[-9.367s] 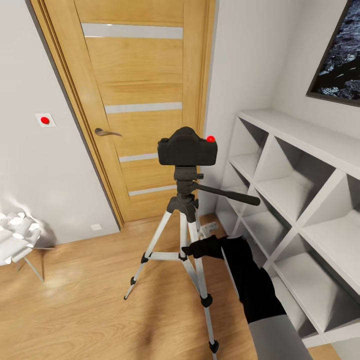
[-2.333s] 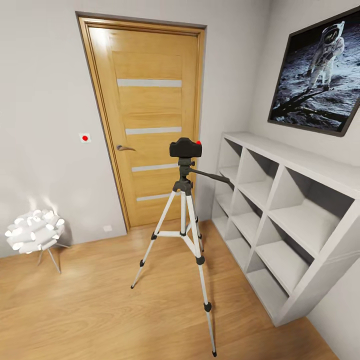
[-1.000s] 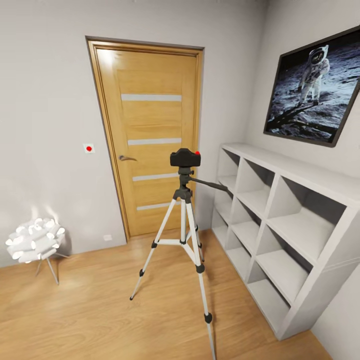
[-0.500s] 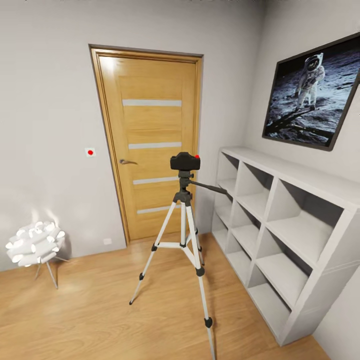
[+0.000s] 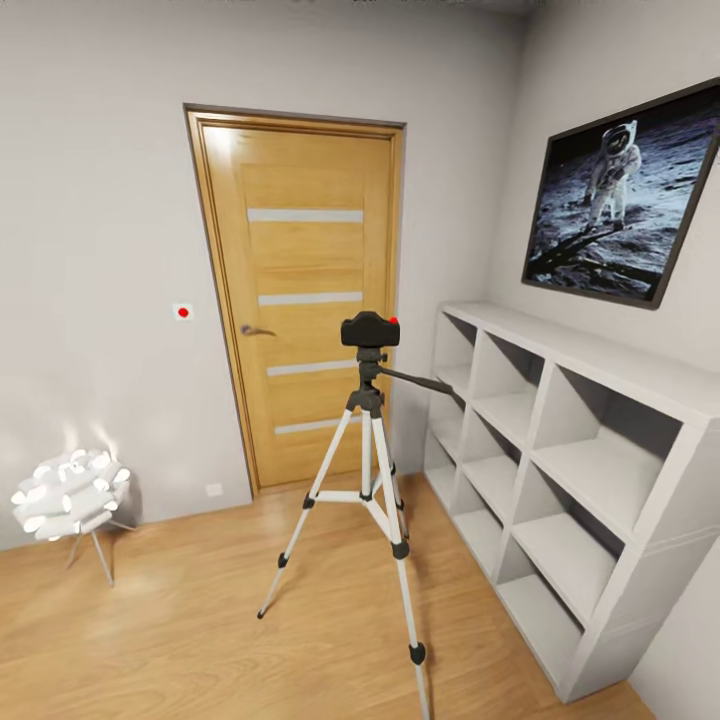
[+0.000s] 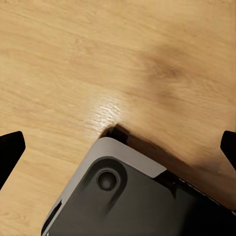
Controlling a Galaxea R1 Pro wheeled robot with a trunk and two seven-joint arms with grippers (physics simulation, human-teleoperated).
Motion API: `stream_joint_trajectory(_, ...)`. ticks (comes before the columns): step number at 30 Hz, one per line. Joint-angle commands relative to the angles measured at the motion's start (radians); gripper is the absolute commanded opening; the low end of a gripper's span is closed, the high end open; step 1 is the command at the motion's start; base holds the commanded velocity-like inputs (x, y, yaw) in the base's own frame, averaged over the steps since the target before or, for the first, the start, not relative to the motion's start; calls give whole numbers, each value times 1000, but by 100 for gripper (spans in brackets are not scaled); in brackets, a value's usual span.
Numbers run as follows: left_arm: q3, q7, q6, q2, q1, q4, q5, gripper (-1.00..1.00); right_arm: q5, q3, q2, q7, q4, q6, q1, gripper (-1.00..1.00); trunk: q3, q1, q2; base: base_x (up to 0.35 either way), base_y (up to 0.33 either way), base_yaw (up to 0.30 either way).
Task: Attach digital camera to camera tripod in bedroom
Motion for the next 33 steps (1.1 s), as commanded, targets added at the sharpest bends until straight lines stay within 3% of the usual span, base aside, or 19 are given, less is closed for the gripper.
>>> stream_joint_trajectory(1,-8,4,-1,0,0,-1,6,100,8,-4,-1,2,3,-5,-2,100,0,0,-1,0,0,0)
stream_joint_trajectory(33,-8,4,-1,0,0,-1,6,100,8,-3,1,2,4,-4,-2,100,52,0,-1,0,0,0)
